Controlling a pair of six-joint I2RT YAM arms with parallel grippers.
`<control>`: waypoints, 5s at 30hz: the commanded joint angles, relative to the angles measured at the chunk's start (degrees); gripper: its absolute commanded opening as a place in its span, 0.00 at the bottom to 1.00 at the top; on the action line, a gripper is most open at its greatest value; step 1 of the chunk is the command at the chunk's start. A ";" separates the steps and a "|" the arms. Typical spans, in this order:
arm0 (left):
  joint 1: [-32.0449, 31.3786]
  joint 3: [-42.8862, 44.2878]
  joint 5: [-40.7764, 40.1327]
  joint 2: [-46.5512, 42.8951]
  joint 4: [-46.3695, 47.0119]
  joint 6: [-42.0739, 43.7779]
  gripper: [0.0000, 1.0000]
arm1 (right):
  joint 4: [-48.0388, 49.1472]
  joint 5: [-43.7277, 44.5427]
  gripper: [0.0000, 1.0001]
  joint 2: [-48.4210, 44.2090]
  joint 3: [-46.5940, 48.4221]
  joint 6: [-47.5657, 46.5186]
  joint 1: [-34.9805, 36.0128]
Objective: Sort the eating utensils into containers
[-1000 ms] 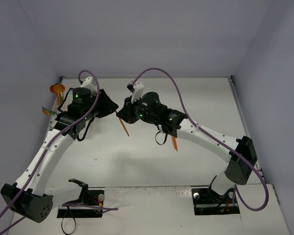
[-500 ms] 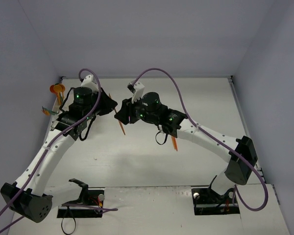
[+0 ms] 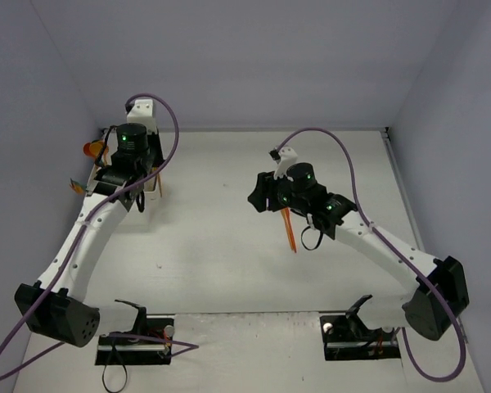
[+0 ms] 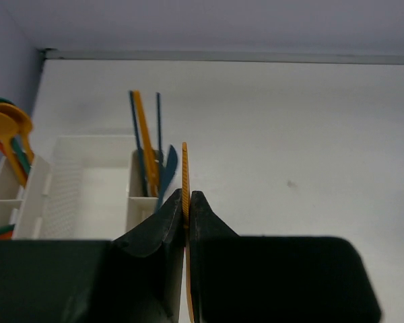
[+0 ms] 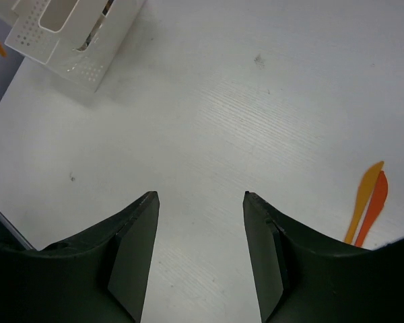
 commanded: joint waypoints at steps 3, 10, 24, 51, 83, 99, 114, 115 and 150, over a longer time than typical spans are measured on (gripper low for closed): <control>4.58 2.09 -3.34 5.22 16.38 10.35 0.00 | -2.93 4.29 0.50 -5.84 -2.40 -4.03 -0.45; 6.79 2.24 -2.96 11.91 24.06 11.89 0.00 | -4.93 4.78 0.50 -6.54 -3.17 -4.86 -1.08; 6.84 -5.62 -5.99 12.16 26.92 11.89 0.18 | -7.66 9.77 0.50 -5.61 -5.03 -6.10 -2.25; 6.63 -4.05 8.92 -7.55 -7.59 -6.22 0.48 | -10.88 15.68 0.37 14.16 -6.02 4.03 -4.01; 6.55 -3.66 14.06 -7.68 -10.00 -8.08 0.48 | -10.93 14.90 0.26 22.28 -4.84 3.49 -5.35; 4.71 -5.66 24.51 -10.33 -9.91 -19.99 0.48 | -9.92 12.50 0.00 19.27 4.81 4.21 7.33; -6.94 -6.97 23.27 -8.85 2.63 -29.21 0.48 | 4.92 0.14 0.00 3.68 8.71 -0.76 10.48; -7.60 -6.60 22.94 -8.13 3.19 -29.37 0.48 | 5.29 -0.07 0.00 3.23 8.69 -0.84 10.56; -11.71 2.84 -4.09 -3.56 -2.26 -3.89 0.00 | 1.64 6.63 0.58 -3.32 3.86 -1.53 7.12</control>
